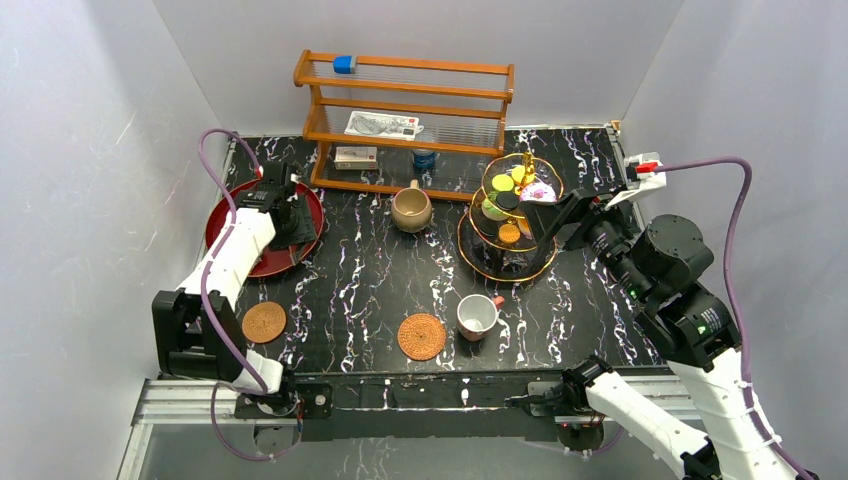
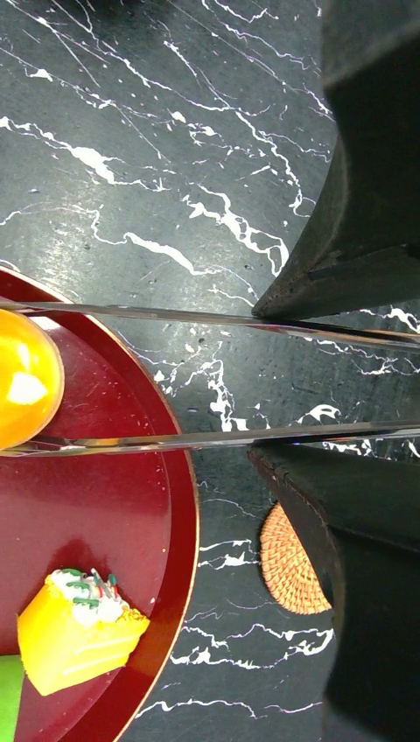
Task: Serve the afternoon tea
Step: Pick up the desert from the tray.
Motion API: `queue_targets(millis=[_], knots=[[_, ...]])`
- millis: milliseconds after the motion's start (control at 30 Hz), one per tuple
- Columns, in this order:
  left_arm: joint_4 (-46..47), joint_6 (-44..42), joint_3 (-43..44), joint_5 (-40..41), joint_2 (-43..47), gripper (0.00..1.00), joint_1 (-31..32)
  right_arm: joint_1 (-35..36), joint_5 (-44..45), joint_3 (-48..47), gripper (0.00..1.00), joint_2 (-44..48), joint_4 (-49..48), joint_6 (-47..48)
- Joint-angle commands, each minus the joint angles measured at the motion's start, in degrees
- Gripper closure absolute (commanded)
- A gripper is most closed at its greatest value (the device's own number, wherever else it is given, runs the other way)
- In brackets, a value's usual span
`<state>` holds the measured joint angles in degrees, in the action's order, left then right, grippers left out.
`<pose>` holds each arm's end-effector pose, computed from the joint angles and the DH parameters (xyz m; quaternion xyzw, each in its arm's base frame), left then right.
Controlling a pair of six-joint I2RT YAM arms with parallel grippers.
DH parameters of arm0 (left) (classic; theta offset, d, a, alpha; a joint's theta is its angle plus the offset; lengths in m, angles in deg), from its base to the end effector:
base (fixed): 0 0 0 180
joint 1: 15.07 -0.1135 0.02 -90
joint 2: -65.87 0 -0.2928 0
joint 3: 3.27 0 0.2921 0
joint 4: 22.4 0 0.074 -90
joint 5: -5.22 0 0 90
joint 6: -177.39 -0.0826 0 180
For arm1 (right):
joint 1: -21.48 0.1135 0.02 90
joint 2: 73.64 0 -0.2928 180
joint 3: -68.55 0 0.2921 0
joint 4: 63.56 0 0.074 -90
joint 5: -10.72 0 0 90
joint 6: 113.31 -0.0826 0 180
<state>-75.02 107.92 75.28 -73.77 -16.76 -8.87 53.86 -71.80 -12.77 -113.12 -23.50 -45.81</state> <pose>0.3585 -0.0231 0.2535 -0.1462 0.9428 0.0235 0.2987 0.1472 0.0806 0.4994 -0.0131 0.6960 0.2899 0.6568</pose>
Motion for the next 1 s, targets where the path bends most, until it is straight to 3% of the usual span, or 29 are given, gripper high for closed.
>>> queue_targets(millis=[0,333,700,833,967], knots=[[1.34,-0.43,1.17,2.00,-0.33,0.52,-0.31,0.15,0.75,-0.73,0.01,-0.11,-3.35,0.48],[-0.71,-0.49,5.24,0.29,4.47,0.62,-0.31,0.15,0.58,-0.31,0.01,-1.02,-2.60,0.27],[-1.85,-0.49,10.78,-15.21,7.62,0.66,0.09,0.21,2.47,-0.46,0.01,-0.96,-1.81,0.39],[-1.72,0.64,11.80,-17.41,7.66,0.67,2.87,0.15,3.23,-0.93,0.01,-0.96,-1.49,0.44],[-1.62,1.70,14.32,-15.76,7.19,0.67,9.64,0.20,3.38,-1.31,0.01,-1.15,-1.49,0.56]])
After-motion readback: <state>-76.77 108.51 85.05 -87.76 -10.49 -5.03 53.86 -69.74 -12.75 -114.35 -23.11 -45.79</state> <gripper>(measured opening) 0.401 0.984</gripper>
